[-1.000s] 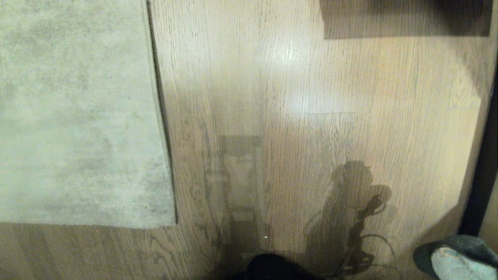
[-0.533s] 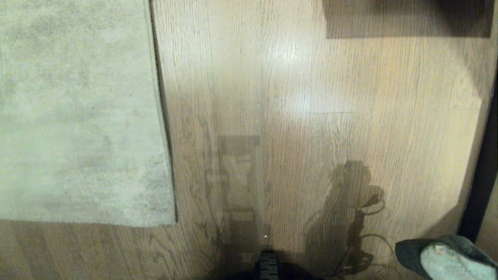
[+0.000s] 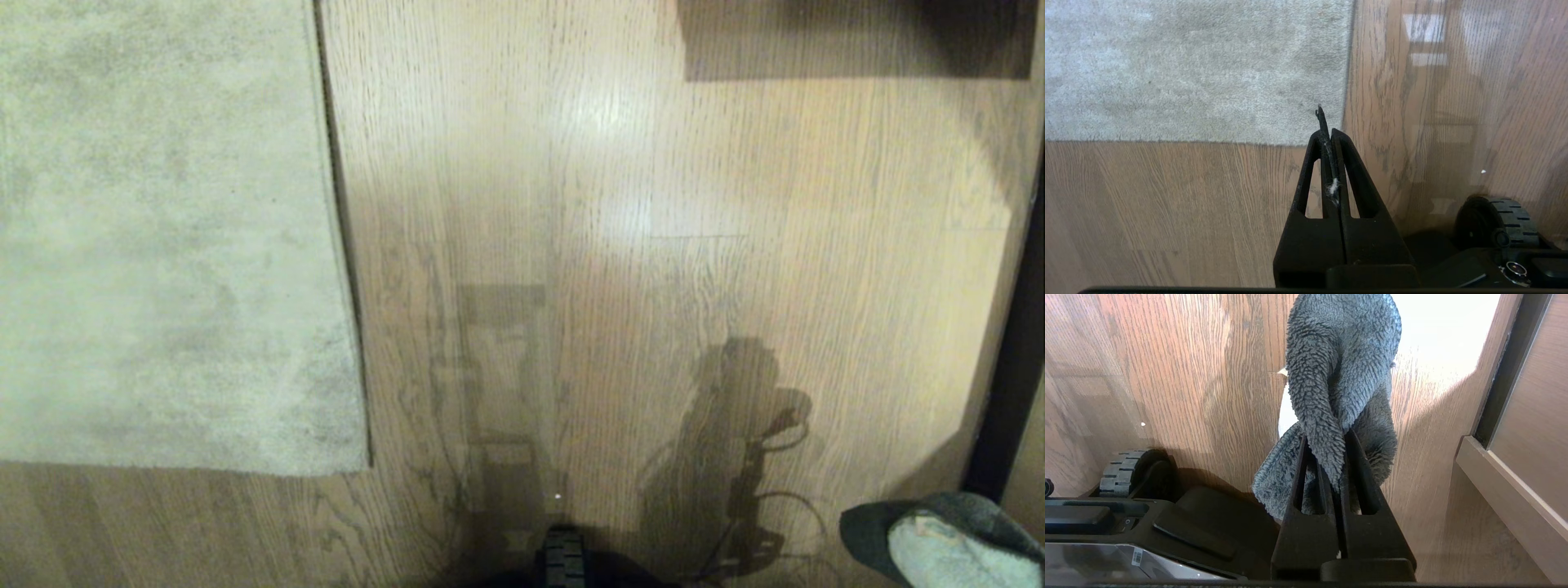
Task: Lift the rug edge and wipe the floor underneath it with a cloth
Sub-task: Put down the rag
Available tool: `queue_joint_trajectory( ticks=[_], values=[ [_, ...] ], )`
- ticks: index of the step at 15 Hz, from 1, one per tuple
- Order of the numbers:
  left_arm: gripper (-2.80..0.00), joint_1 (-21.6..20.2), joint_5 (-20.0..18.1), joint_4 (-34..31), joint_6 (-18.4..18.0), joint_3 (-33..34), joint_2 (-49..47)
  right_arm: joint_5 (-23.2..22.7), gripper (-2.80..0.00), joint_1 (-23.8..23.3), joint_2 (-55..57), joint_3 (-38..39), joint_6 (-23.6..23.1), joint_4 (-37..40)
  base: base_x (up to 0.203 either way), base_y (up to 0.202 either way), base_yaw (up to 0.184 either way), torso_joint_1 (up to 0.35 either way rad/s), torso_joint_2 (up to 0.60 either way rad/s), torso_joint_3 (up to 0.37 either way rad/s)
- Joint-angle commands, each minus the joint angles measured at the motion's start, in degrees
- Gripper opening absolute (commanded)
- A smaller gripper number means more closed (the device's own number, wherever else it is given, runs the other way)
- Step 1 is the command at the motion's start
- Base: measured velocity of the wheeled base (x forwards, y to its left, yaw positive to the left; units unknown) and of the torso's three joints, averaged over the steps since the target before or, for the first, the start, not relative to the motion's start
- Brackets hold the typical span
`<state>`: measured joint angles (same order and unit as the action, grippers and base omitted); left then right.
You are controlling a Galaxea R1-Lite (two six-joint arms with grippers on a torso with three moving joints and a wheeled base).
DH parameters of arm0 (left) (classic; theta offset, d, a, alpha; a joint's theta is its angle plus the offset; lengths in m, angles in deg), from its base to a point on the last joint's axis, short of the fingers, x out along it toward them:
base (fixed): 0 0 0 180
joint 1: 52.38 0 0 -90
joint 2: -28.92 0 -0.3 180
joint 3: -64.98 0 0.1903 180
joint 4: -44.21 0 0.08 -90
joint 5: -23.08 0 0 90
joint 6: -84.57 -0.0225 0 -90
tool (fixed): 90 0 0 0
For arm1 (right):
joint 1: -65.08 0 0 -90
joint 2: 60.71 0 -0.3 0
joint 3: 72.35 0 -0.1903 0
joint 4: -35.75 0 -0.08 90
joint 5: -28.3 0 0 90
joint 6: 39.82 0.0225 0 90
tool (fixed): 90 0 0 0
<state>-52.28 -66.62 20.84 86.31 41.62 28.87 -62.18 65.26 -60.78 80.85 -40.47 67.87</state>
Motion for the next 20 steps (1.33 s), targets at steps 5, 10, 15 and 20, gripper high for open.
queue_joint_trajectory(
  ticks=[5, 10, 15, 20],
  values=[
    [-2.80, -0.01, 0.05, 0.00, 0.02, 0.00, -0.04, -0.04, -2.80, 0.00, 0.07, 0.01, -0.04, 0.04, 0.000, 0.000, 0.000, 0.000, 0.00, 0.000],
    [-2.80, -0.01, 0.05, 0.00, 0.02, 0.00, -0.04, -0.04, -2.80, 0.07, 0.07, 0.01, -0.25, 0.04, 0.000, 0.000, 0.000, 0.000, 0.00, 0.000],
    [-2.80, -0.01, 0.05, 0.00, 0.02, 0.00, -0.04, -0.22, -2.80, 0.08, 0.07, 0.53, -3.22, -1.29, 0.000, 0.000, 0.000, 0.000, 0.00, 0.000],
    [-2.80, -0.01, 0.05, 0.00, 0.02, 0.00, -0.04, -4.30, -2.80, 0.09, 5.52, -1.22, -5.94, -7.58, 0.000, 0.000, 0.000, 0.000, 0.00, 0.000]
  ],
)
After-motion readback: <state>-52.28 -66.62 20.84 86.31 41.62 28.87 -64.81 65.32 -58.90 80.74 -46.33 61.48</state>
